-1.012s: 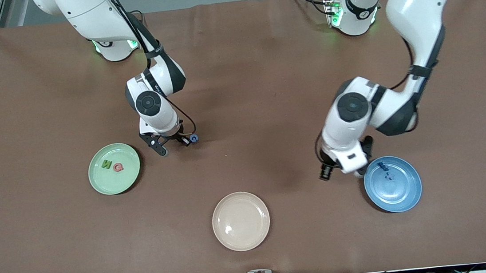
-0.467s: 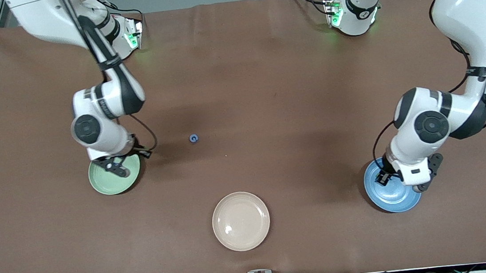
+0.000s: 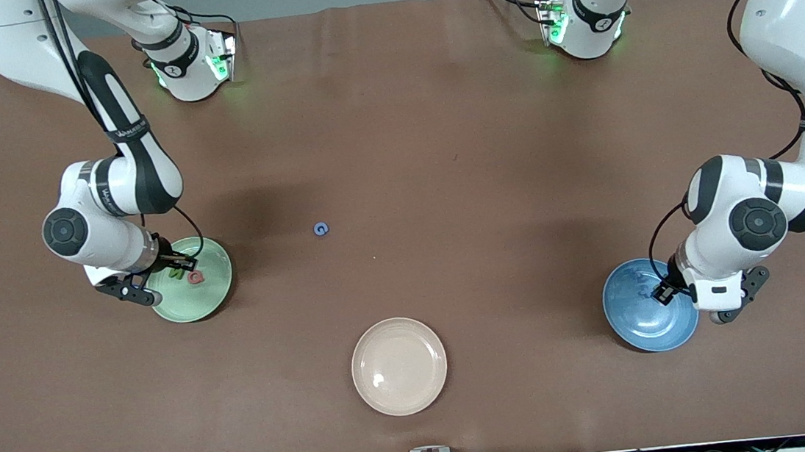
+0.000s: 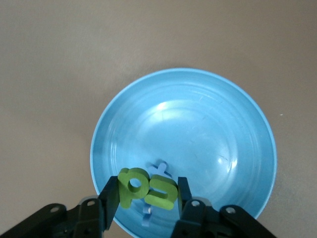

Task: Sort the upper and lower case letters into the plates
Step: 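Drop the B on the green plate while the left gripper drops p, u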

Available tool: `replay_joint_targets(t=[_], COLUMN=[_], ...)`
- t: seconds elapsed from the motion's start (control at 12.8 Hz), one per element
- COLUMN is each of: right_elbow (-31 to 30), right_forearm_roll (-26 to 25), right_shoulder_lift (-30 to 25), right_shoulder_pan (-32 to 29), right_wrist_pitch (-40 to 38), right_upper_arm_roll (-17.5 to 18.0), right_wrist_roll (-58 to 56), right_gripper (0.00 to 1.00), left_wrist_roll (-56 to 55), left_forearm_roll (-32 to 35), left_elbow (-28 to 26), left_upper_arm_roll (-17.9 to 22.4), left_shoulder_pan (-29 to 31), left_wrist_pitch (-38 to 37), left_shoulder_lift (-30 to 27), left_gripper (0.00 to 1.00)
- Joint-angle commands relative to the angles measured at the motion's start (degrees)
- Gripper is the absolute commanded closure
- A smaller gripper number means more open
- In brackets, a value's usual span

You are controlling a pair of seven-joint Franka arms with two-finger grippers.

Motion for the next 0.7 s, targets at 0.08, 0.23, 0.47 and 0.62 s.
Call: replay_joint_targets(t=[0.08,0.23,0.47,0.62], right_elbow=[-1.0,-1.1,-0.5,2.2], right_forearm_roll=[-0.2,-0.2,-0.2,0.1], right_shoulder_lift=[1.7,2.0,1.5,0.1], right_shoulder_pan=[0.5,0.7,1.2,2.1], right_wrist_pitch=[2.1,1.7,-0.8,-6.4], right_upper_arm_roll=[0.8,0.9,0.9,0.9], right_wrist_roll=[-0.1,-0.1,-0.1,0.6], right_gripper=[0.94,0.85,0.00,0.00], left_wrist_roll=[3.3,8.4,16.5,26.9], left_forearm_roll=[1.1,0.4,-0.2,-4.9], left_elbow=[1.9,1.8,2.2,4.4], left_upper_arm_roll=[-0.3,-1.1,-3.2,-3.2], left_shoulder_pan=[0.2,0.7,0.9,1.1], left_wrist_pitch=[-1.3,-3.6,-9.9,-15.3], left_shoulder_lift=[-0.8,-2.9,-8.0,-11.1], left_gripper=[0.00,0.00,0.00,0.00])
